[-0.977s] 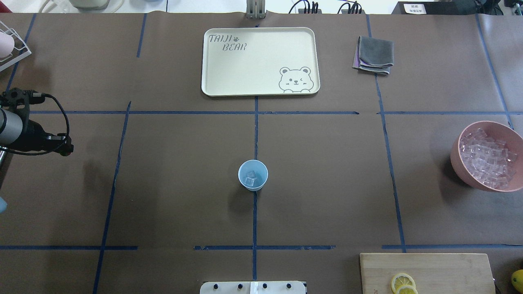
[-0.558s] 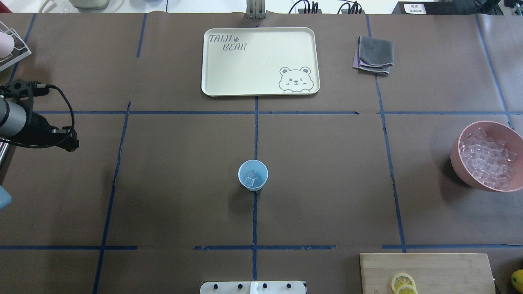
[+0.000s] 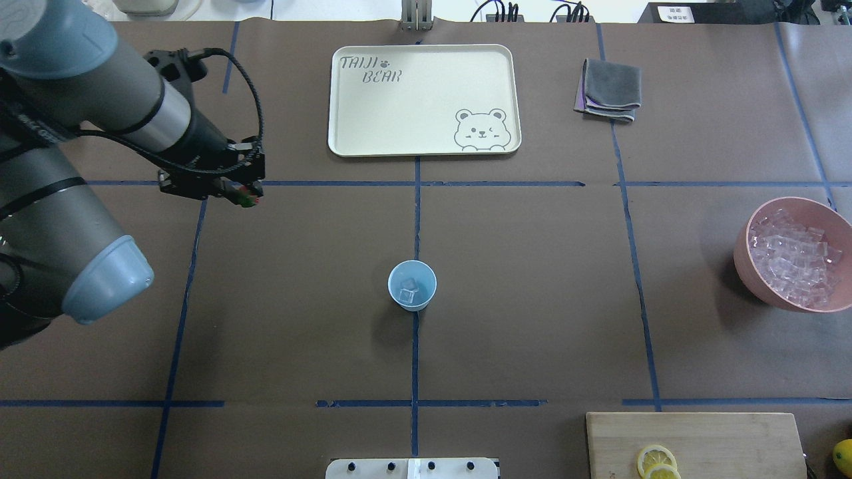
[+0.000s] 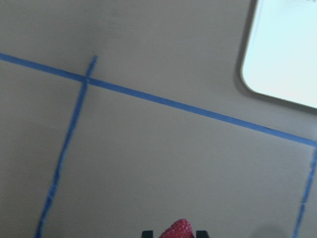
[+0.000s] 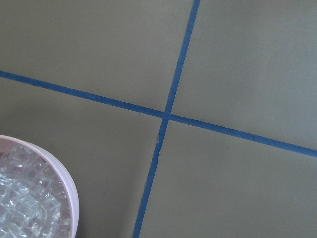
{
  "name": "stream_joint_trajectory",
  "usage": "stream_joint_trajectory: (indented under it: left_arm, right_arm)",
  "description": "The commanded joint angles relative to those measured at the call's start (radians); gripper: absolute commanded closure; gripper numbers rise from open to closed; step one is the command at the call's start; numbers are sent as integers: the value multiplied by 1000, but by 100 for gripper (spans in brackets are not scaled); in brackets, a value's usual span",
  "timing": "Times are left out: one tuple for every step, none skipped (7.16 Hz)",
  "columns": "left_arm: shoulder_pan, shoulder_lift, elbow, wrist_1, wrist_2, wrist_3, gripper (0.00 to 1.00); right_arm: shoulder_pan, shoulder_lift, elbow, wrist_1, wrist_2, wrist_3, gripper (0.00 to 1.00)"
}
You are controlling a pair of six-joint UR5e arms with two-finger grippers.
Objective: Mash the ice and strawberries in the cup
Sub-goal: 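Lift the strawberry with the left gripper and carry it over the cup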
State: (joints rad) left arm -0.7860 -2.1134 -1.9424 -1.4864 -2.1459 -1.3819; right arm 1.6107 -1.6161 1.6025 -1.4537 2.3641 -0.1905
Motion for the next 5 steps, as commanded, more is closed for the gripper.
stream_joint_trajectory:
  left_arm:
    - [83,-132,87,-6,32,-113,100]
    - [147,-149,98,-20,99,-141,100]
    - [181,-180,158,-84,121,-172,100]
    - [226,-180,180,-131,124,-210,100]
    - [257,-184,181,-135,161,-216,100]
  right_arm:
    - [0,-47,7,99,1,77,1]
    - [0,-48,8,108,4,107,1]
    - [0,-48,13,107,7,109,1]
    - [0,-48,13,107,12,109,1]
    - [0,-47,13,107,14,109,1]
